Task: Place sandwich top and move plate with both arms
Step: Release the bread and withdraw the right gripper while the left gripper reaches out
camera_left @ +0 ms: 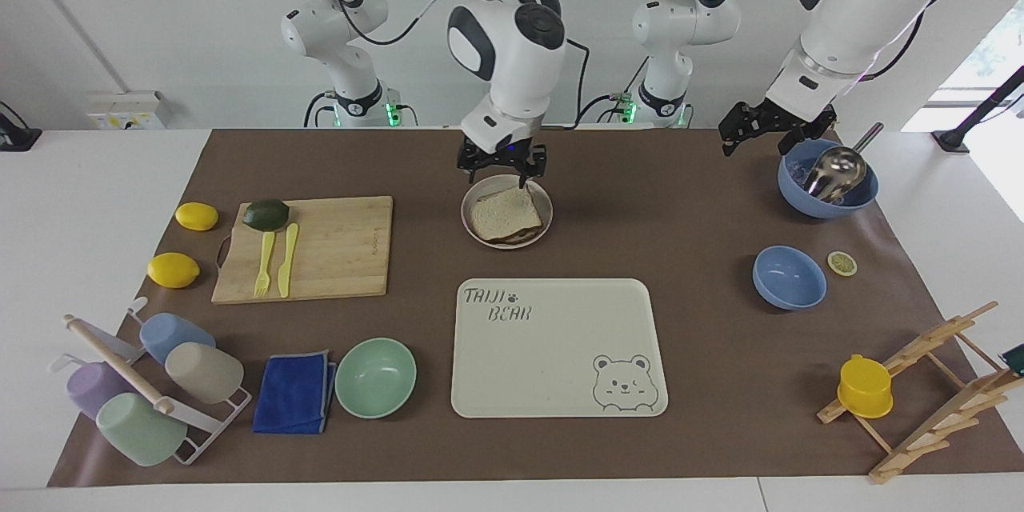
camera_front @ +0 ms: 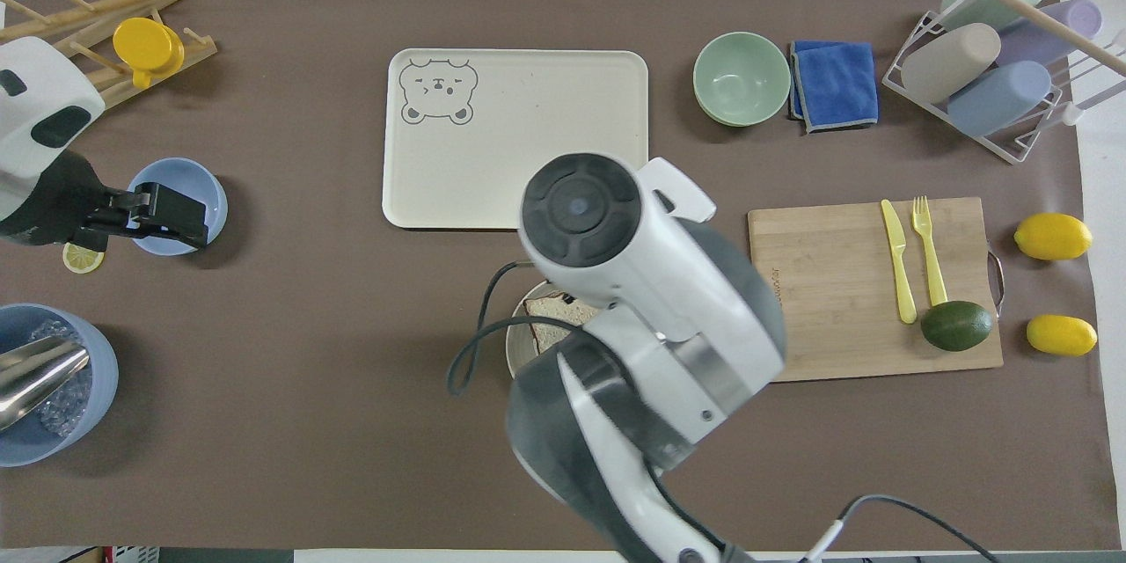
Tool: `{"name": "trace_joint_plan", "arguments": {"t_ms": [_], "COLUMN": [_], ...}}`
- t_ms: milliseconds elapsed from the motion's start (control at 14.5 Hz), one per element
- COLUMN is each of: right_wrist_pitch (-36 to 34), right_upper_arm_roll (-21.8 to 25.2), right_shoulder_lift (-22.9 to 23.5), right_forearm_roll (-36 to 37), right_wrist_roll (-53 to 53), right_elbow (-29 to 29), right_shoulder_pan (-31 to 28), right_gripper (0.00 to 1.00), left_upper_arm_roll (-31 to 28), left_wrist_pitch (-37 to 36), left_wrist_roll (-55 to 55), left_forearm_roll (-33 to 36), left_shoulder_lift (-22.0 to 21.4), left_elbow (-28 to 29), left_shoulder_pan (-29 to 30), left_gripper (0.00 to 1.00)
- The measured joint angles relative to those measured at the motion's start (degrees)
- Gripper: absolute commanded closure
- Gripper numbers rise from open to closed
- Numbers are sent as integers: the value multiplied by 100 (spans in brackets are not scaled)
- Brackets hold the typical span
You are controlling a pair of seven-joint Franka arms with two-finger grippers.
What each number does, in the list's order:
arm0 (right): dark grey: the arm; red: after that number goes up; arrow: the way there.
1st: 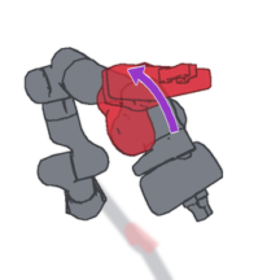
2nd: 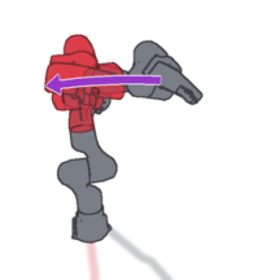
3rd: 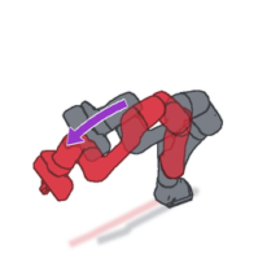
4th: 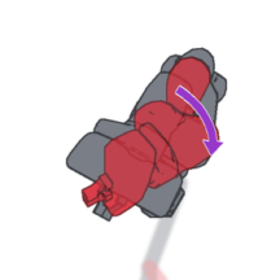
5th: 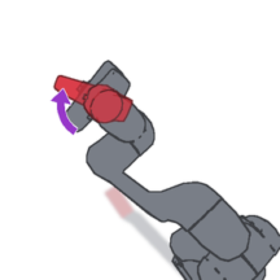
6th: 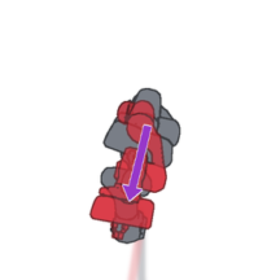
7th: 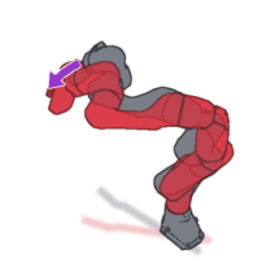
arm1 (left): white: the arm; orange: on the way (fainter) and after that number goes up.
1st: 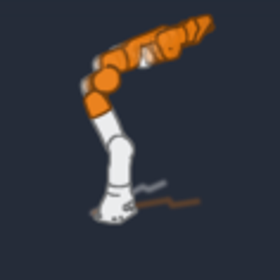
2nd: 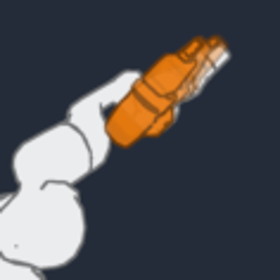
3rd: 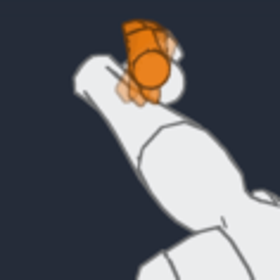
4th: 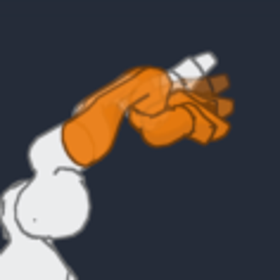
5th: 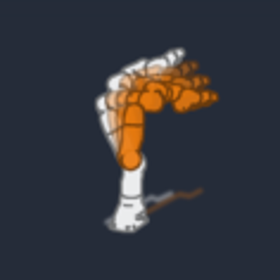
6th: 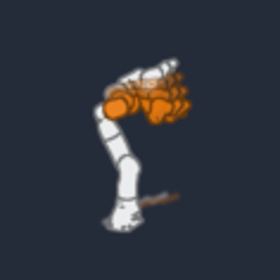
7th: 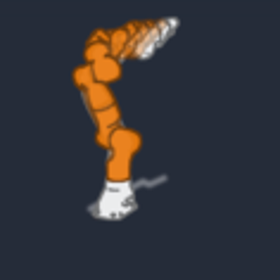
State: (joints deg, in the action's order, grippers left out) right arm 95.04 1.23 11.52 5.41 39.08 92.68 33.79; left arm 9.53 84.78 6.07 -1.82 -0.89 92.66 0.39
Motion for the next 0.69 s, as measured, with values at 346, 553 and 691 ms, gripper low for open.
{"name": "trace_joint_plan", "arguments": {"t_ms": [346,553,691], "right_wrist_pitch": [-503,-1145,-1314], "right_upper_arm_roll": [40,47,61], "right_shoulder_lift": [-632,-808,-814], "right_forearm_roll": [-366,-372,-372], "right_wrist_roll": [-1147,-1976,-2549], "right_elbow": [-45,-342,-392], "right_shoulder_pan": [-1726,-2326,-2635], "right_gripper": [0,0,0], "left_upper_arm_roll": [1,33,76], "left_wrist_pitch": [0,6,161], "left_wrist_roll": [0,1,104], "left_forearm_roll": [0,0,0], "left_shoulder_lift": [0,-13,-105], "left_elbow": [2,57,316], "left_shoulder_pan": [0,-13,-115], "left_gripper": [0,0,0]}}
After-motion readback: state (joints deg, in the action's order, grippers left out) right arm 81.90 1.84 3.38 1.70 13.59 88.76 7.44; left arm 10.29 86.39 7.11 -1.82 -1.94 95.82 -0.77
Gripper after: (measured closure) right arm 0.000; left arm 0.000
